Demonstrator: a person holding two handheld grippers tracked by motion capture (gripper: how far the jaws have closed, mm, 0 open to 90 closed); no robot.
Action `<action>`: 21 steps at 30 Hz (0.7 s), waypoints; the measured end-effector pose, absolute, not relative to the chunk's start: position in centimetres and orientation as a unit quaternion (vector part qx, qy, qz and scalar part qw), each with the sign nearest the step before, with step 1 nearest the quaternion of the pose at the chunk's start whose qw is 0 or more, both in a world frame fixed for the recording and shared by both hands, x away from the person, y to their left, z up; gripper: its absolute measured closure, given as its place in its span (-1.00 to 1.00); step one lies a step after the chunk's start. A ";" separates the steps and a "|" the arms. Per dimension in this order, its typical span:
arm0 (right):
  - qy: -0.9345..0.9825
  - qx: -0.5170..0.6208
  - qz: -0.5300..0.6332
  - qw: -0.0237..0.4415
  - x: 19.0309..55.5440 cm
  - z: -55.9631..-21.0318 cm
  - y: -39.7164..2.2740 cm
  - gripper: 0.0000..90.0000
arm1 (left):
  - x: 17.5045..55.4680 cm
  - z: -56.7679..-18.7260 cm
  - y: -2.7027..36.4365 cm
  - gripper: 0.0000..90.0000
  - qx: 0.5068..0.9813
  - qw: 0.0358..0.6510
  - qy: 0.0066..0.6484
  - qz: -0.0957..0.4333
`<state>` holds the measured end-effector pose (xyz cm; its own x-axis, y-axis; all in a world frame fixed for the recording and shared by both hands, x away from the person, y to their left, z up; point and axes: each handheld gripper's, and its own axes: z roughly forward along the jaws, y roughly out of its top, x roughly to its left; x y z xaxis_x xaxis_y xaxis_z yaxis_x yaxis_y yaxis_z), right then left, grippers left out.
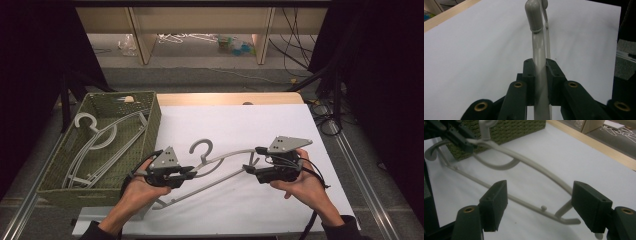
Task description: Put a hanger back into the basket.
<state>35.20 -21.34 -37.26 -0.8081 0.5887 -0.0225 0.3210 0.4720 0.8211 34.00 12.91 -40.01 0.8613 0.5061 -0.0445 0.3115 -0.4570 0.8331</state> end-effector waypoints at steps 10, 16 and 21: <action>0.841 0.277 0.441 0.147 33.3 -39.0 -22.3 -0.32 | 33.7 -38.5 15.1 0.76 0.815 0.495 0.284 0.100; 0.840 0.289 0.438 0.137 32.5 -40.5 -22.9 -0.35 | 33.2 -37.3 16.4 0.76 0.798 0.515 0.299 0.091; 0.836 0.297 0.441 0.137 32.1 -40.9 -23.4 -0.40 | 32.9 -36.6 17.5 0.76 0.788 0.526 0.306 0.093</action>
